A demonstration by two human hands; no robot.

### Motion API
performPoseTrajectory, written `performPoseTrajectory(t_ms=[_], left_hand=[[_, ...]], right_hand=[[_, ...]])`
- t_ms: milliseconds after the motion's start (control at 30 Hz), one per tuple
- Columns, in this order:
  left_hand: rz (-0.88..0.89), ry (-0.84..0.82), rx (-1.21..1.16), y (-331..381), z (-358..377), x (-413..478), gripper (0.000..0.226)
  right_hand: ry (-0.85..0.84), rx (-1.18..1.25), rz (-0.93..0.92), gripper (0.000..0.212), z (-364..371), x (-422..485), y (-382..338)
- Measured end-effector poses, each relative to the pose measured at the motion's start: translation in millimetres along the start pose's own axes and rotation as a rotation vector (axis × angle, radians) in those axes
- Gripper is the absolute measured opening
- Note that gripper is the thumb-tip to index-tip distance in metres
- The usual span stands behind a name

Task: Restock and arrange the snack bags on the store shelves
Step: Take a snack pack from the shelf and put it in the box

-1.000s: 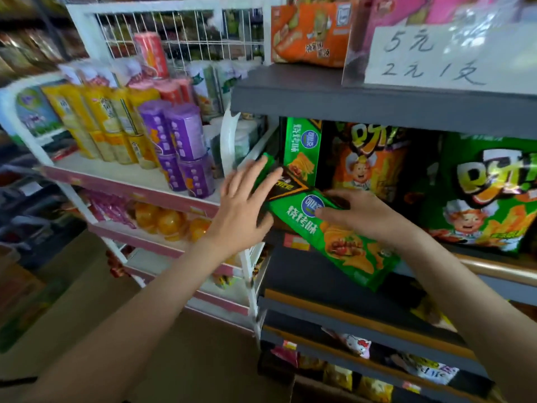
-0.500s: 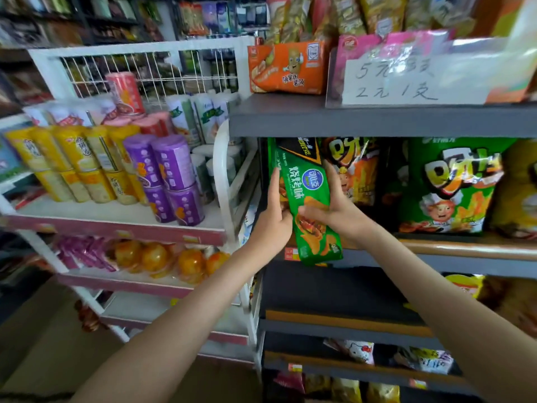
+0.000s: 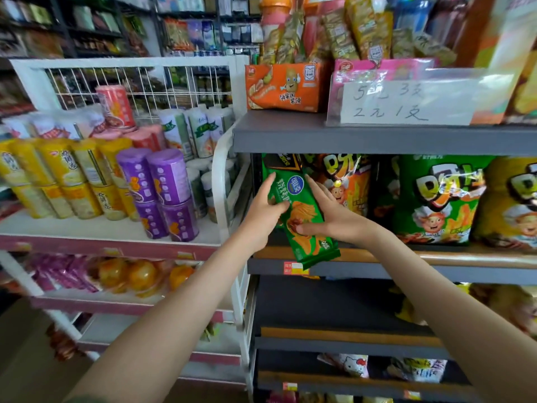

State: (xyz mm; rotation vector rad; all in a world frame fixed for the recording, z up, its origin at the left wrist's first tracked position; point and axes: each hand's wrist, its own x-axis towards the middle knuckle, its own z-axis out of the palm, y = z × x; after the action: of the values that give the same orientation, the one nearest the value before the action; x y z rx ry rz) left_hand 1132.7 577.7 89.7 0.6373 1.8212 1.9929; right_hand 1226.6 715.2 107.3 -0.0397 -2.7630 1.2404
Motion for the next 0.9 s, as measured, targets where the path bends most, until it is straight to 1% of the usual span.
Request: performPoseTrajectory(t_ms=[67, 100, 200, 267, 433, 533, 633, 700, 800, 867, 900], left_hand=[[0.037, -0.023, 0.039, -1.4, 1.2, -3.4, 0.069], [0.083, -0.012, 0.062, -2.3, 2.8, -4.4, 0.068], [0.225, 0.129, 0.095, 2.0, 4.5, 1.3, 0.061], [0.273, 0.173, 0.136, 5.5, 2.1, 8.5, 0.058], [0.344, 0.064, 0.351, -3.7, -9.6, 11.6, 0.058], [0.375, 0.050, 0.461, -5.2, -11.9, 10.2, 0.057], [0.395, 0.062, 0.516, -1.6, -13.8, 12.0, 0.057], [0.402, 0.063, 0.566, -4.6, -17.6, 12.8, 0.060], [0.363, -0.039, 0.739, -20.2, -25.5, 11.0, 0.072], [0.354, -0.073, 0.896, -31.3, -28.4, 7.5, 0.077], [0.365, -0.045, 0.958, -35.3, -28.0, 5.2, 0.076]], right_hand=[[0.009, -0.008, -0.011, 0.104, 0.6, 0.0, 2.7], [0.022, 0.053, -0.023, 0.102, 2.3, 1.9, 4.8], [0.138, 0.341, -0.045, 0.092, 9.3, 7.7, 2.7], [0.216, 0.384, -0.047, 0.089, 14.1, 14.5, 1.1], [0.251, 0.281, -0.013, 0.092, 24.6, 27.6, 4.8], [0.283, 0.250, -0.025, 0.092, 29.7, 32.4, 0.7], [0.319, 0.223, -0.043, 0.095, 35.4, 39.7, -0.4], [0.304, 0.213, -0.035, 0.099, 39.8, 42.9, 4.8], [0.209, 0.100, -0.005, 0.102, 46.5, 40.7, 13.1], [0.231, 0.025, -0.007, 0.101, 51.3, 37.9, 16.0], [0.268, -0.019, -0.024, 0.100, 54.1, 36.2, 16.4]])
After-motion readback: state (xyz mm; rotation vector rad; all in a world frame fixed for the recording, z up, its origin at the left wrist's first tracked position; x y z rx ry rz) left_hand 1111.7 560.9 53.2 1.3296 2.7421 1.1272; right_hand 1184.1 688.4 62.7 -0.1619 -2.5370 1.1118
